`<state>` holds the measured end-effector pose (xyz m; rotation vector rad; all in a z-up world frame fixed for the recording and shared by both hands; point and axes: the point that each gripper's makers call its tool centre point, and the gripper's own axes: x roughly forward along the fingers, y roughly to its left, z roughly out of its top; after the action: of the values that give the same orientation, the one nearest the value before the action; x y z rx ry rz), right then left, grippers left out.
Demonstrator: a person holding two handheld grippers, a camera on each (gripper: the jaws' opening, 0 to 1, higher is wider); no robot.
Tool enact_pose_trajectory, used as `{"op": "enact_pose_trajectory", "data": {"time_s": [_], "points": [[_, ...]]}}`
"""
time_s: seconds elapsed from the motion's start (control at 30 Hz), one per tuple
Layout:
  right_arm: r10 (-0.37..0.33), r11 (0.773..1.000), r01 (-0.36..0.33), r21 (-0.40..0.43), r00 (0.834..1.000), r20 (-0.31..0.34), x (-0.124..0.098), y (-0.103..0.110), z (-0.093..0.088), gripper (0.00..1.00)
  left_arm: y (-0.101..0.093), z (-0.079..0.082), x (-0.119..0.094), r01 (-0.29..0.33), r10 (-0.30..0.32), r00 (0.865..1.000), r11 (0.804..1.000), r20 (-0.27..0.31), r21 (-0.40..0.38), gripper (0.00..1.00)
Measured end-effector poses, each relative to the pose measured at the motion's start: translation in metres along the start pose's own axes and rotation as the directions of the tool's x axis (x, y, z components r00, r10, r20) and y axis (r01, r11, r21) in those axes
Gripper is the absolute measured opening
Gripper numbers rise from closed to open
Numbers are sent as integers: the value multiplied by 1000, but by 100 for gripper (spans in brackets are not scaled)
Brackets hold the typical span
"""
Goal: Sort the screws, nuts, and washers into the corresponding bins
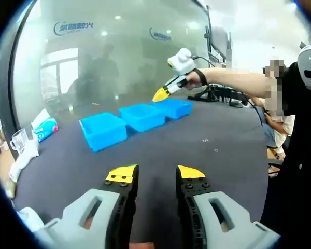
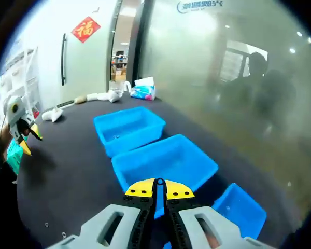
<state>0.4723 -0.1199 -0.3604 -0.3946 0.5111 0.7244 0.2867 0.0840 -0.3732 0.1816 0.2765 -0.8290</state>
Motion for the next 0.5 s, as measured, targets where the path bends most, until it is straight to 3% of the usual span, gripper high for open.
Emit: {"op": "enact_pose_trajectory", "data": {"time_s": [0.2, 0.27, 0.33, 0.5], "points": [[8, 1000, -8, 18, 999, -31, 5, -4, -9, 4, 2, -3, -3, -5, 5, 1000, 1000, -3, -2, 27], [9, 1000, -9, 4, 999, -35, 5, -4, -11, 8, 3, -3, -3, -8, 8, 1000, 1000, -4, -2, 27], [9, 1000, -9, -9, 1000, -29, 5, -4, -11, 20, 3, -3, -3, -8, 8, 1000, 1000, -3, -4, 27], [16, 1000, -16, -4, 999, -34, 0, -1, -11, 20, 1, -3, -3, -3, 3, 1000, 1000, -1, -6, 27]]}}
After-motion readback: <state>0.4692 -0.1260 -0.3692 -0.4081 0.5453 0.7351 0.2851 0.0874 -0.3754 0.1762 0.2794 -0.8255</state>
